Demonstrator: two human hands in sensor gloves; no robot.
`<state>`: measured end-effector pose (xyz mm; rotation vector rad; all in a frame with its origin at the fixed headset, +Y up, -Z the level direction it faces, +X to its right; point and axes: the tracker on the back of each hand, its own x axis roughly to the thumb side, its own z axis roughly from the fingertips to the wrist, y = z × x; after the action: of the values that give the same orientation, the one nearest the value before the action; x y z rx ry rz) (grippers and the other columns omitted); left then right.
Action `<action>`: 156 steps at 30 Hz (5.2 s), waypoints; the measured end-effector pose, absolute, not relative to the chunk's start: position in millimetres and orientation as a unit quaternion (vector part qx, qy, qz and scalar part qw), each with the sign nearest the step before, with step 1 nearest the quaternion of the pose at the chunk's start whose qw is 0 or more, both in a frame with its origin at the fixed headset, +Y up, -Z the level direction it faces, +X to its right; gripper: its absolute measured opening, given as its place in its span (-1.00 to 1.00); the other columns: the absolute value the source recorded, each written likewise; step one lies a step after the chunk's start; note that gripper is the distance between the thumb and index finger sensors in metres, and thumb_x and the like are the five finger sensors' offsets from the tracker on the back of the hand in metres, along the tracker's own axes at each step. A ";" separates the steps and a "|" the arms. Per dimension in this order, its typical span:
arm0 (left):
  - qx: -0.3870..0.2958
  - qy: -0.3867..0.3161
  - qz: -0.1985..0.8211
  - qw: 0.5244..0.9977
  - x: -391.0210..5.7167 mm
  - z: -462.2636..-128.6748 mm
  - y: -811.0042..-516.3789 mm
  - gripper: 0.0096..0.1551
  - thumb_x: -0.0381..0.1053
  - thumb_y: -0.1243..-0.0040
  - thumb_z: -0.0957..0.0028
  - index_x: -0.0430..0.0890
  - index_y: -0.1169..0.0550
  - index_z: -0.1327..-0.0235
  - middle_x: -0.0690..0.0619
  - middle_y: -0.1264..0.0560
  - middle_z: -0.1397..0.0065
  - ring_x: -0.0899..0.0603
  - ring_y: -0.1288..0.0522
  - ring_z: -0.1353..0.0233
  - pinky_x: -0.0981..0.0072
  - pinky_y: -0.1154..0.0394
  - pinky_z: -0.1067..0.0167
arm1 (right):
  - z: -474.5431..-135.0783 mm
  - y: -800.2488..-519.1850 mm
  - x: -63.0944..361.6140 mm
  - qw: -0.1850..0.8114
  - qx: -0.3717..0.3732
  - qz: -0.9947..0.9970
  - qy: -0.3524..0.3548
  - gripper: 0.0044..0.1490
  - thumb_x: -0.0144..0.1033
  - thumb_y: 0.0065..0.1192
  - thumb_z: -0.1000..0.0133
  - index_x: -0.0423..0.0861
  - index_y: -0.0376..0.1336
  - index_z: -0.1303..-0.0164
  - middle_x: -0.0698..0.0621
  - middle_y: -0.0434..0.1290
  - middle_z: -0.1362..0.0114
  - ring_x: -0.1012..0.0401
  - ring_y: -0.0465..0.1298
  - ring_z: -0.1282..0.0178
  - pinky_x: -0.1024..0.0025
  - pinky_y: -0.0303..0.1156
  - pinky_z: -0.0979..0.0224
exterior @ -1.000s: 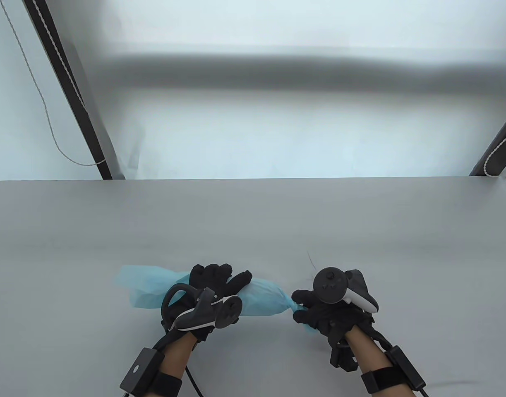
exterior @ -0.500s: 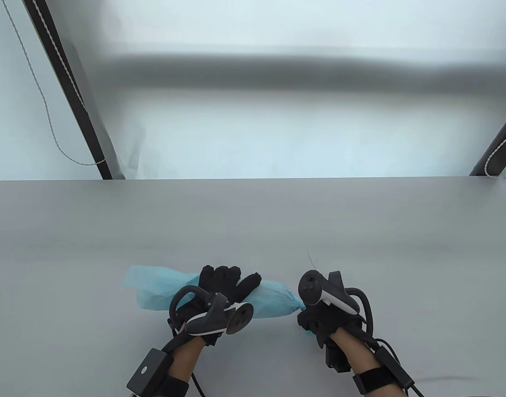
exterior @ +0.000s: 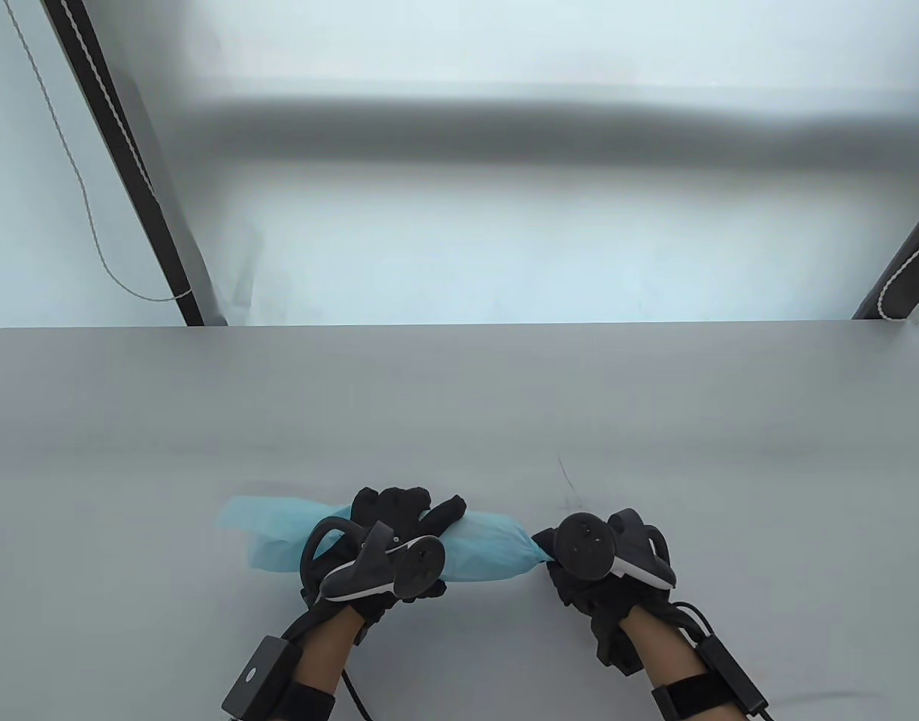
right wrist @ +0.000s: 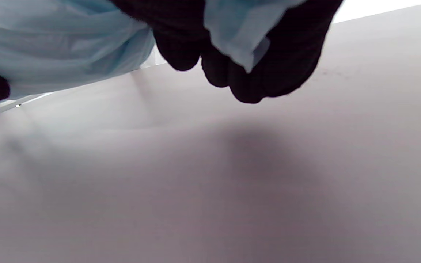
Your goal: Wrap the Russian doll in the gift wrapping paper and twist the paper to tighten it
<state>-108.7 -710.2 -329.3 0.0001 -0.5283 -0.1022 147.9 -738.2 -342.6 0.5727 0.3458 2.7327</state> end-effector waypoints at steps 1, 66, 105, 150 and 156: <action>-0.001 -0.261 -0.050 0.964 -109.2 -329.6 -710.1 0.32 0.47 -0.56 0.28 0.34 -0.02 -0.63 -0.16 -0.25 -0.73 -0.33 -0.31 -0.63 -0.56 -0.15 -0.43 | -344.6 -739.6 150.5 0.191 0.195 0.951 0.146 -0.57 -0.51 0.26 -0.36 -0.05 0.34 -0.44 -0.31 0.48 -0.58 -0.11 0.67 -0.42 0.06 0.66 -0.42; 0.031 -0.314 -0.050 0.948 -53.7 -313.8 -705.9 0.38 0.43 -0.58 0.27 -0.21 -0.17 -0.63 -0.24 -0.34 -0.68 -0.40 -0.43 -0.54 -0.28 -0.50 -0.30 | -313.0 -715.6 86.5 -0.070 0.303 0.948 -0.064 0.83 0.37 0.56 0.13 -0.49 -0.41 -0.76 -0.31 0.31 -0.71 -0.18 0.43 -0.65 -0.20 0.32 -0.67; -0.231 -0.239 -0.124 0.935 -61.5 -341.9 -709.7 -0.38 0.30 -0.47 0.03 0.13 -0.54 -0.24 0.14 -0.54 -0.07 -0.19 -0.50 -0.29 -0.56 -0.17 -0.39 | -298.6 -694.7 123.7 -0.124 0.321 0.927 -0.150 0.57 0.29 0.71 0.13 -0.03 -0.17 -0.86 -0.22 0.23 -0.76 -0.13 0.33 -0.67 -0.22 0.19 -0.75; -0.316 -0.343 0.332 0.820 -116.3 -344.0 -719.6 0.05 0.24 0.02 -0.25 -0.25 0.14 -0.71 -0.19 -0.16 -0.62 -0.43 -0.05 -0.51 -0.54 0.13 -0.43 | -308.4 -687.6 147.7 -0.059 0.288 0.945 -0.141 0.57 0.30 0.68 0.13 0.00 -0.20 -0.86 -0.21 0.21 -0.76 -0.13 0.31 -0.68 -0.27 0.17 -0.73; -0.270 -0.295 0.192 0.896 -108.2 -345.7 -713.3 0.03 0.20 -0.29 -0.13 -0.25 -0.12 -0.65 -0.02 -0.42 -0.35 -0.29 -0.31 -0.40 -0.49 -0.06 -0.43 | -301.9 -684.5 139.7 -0.078 0.304 0.934 -0.171 0.58 0.26 0.72 0.13 -0.04 -0.17 -0.86 -0.24 0.22 -0.75 -0.15 0.31 -0.66 -0.27 0.16 -0.74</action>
<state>-108.2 -713.3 -345.7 -0.5585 -0.6114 0.3978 139.7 -684.5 -301.9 1.0065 -0.5662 3.0884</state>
